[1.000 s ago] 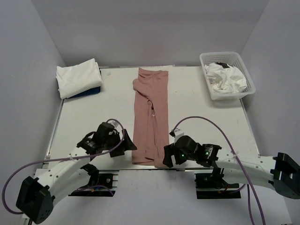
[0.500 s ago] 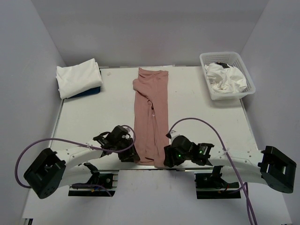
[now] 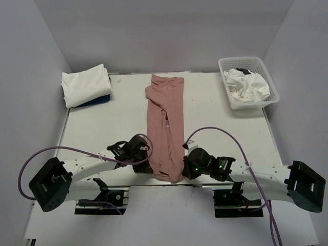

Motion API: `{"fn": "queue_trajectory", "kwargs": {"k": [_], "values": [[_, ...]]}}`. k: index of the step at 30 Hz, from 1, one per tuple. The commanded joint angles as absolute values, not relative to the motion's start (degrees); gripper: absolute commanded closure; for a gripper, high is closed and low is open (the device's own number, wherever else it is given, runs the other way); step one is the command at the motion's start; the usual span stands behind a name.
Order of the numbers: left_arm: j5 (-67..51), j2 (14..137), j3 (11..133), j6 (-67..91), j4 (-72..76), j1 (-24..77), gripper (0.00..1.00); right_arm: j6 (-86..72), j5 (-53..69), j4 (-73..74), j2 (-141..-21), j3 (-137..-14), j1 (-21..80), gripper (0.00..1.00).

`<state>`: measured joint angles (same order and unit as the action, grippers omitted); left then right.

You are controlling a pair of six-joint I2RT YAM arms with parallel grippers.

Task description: Fold and stack the t-shirts

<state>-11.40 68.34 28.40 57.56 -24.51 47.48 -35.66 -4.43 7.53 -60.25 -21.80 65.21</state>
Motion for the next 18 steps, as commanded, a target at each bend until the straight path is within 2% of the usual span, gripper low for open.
{"fn": "queue_trajectory", "kwargs": {"k": [1,6,11,18], "values": [[-5.73,67.32,34.43,57.74,-27.41,47.72,1.00,-36.73,-15.95,5.27,-59.41,-27.32,64.78,1.00],[0.34,67.93,41.55,57.74,-29.62,46.41,1.00,-36.65,-25.20,3.17,-63.45,-32.16,63.37,1.00],[16.23,73.99,54.28,58.45,-39.10,45.88,1.00,-34.37,-33.82,5.00,-70.57,-43.04,59.86,1.00],[22.58,85.50,67.05,51.77,-40.25,41.67,1.00,-30.24,-35.24,3.08,-78.66,-51.85,54.15,1.00]]}}
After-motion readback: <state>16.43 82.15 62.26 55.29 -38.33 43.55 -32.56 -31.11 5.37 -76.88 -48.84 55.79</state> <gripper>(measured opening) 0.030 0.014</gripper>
